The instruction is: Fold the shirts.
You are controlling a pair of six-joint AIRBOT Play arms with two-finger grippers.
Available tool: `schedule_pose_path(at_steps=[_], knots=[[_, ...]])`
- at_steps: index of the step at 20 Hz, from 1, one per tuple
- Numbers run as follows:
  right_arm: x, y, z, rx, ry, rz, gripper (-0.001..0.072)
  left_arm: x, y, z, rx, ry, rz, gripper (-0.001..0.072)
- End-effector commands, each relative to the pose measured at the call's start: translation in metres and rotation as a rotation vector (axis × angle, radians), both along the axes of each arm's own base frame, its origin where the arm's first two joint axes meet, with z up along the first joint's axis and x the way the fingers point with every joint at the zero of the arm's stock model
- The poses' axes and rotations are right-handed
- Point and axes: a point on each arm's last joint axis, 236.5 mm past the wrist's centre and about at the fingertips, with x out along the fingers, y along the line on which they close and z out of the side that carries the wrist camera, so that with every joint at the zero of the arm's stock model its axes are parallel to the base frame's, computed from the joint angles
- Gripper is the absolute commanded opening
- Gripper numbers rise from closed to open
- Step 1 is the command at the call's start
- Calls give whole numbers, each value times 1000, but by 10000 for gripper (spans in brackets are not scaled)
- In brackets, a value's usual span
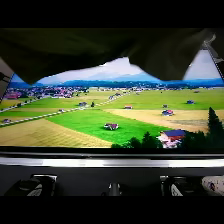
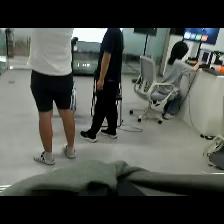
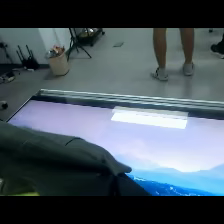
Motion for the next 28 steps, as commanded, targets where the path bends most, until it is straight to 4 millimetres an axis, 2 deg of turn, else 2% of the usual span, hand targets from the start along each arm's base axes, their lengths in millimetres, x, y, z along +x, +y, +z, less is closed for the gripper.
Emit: schedule_pose_path(at_steps=[1,3,4,6,7,8,9,10,11,12,13,14,15,16,17,18,19,21,22,23,24,26,28], knots=[[-29,-33,-64,-89,294,-126,17,-3,3,-42,35,155,9,26],[-36,-44,-145,-150,622,-134,16,23,-2,-116,61,363,-1,26],[-40,-43,-183,-161,751,-114,16,36,-7,-166,64,481,-17,26],[-44,-38,-262,-156,946,-88,16,49,-22,-278,40,730,-64,26],[-42,-34,-303,-128,1006,-85,16,51,-33,-338,-3,837,-91,26],[-34,-32,-337,-96,1022,-102,17,51,-43,-388,-61,908,-107,27],[-24,-31,-370,-56,1010,-128,16,52,-52,-436,-131,961,-107,26],[-13,-31,-394,-19,986,-162,17,54,-56,-475,-196,999,-88,26],[-3,-34,-415,33,966,-219,17,55,-59,-508,-269,1047,-64,26],[2,-36,-429,76,973,-266,17,55,-61,-532,-312,1106,-46,26],[4,-38,-437,107,992,-299,17,59,-64,-549,-339,1164,-38,27],[5,-37,-441,127,1009,-316,17,65,-66,-557,-352,1204,-39,48],[7,-35,-441,145,1009,-317,18,73,-67,-555,-340,1237,-59,243],[7,-35,-441,147,1010,-316,18,80,-67,-546,-320,1260,-93,554],[5,-34,-442,141,1017,-311,18,85,-61,-530,-285,1280,-135,684],[2,-34,-443,135,1031,-305,18,84,-49,-514,-235,1298,-161,665],[-1,-33,-444,126,1040,-298,18,75,-25,-502,-171,1342,-144,633],[-9,-32,-447,97,1066,-269,18,35,30,-500,-50,1475,-28,511],[-12,-31,-448,81,1075,-253,18,10,46,-507,-49,1539,31,511],[-14,-31,-448,67,1078,-241,18,-13,44,-518,-96,1582,42,515],[-15,-30,-449,57,1079,-230,18,-34,29,-535,-161,1616,13,537],[-16,-30,-449,56,1083,-228,18,-63,-15,-568,-327,1660,-62,547],[-16,-30,-449,57,1083,-228,18,-82,-47,-598,-426,1686,-89,547]])
